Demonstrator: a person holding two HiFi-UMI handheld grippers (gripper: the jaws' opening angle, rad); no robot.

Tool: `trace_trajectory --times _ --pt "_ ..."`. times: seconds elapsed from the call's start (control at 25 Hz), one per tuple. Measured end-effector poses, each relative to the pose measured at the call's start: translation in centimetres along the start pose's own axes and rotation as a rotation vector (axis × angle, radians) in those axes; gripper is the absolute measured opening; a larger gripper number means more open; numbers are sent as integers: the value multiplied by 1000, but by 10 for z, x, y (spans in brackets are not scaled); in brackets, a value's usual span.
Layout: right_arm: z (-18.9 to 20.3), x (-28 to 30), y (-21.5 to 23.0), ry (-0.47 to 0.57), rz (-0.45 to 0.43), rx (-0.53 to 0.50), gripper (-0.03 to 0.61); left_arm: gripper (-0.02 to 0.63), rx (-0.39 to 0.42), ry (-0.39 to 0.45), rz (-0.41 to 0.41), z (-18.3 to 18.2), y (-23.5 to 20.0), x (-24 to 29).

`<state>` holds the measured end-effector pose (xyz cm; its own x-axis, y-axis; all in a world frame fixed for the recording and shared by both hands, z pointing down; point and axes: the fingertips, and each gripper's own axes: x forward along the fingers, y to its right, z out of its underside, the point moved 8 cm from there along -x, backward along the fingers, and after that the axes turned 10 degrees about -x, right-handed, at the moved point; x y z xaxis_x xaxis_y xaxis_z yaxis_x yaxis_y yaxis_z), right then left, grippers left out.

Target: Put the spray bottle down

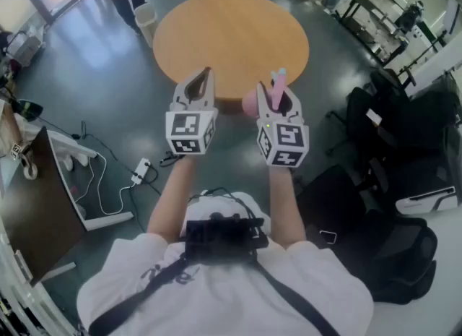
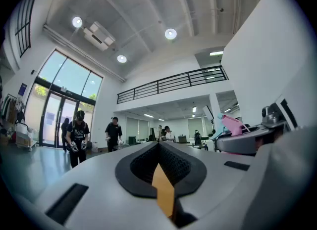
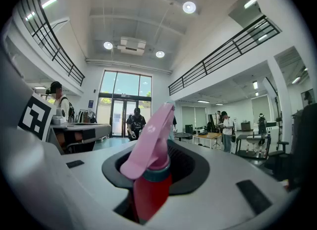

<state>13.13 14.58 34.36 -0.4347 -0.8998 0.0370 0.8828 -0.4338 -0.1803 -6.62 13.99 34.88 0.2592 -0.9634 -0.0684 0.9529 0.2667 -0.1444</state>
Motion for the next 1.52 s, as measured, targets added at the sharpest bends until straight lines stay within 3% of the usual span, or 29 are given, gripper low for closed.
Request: trace_trajectory --times 0.28,0.44,0.64,0.84,1.16,1.52 --pt "5 -9 8 10 -15 29 143 9 -39 -19 -22 6 12 -2" --pt "6 -17 12 35 -42 20 144 9 -13 27 -117 5 19 -6" --pt "7 -34 24 35 84 -10 143 9 -23 15 -69 11 35 -11" --pt "14 -43 27 59 63 -8 143 9 1 -1 -36 19 55 -21" --pt "18 -48 29 62 53 0 143 9 0 -13 -100 23 63 -28" --pt "26 -27 18 40 13 9 143 9 -18 -36 -109 34 50 -17"
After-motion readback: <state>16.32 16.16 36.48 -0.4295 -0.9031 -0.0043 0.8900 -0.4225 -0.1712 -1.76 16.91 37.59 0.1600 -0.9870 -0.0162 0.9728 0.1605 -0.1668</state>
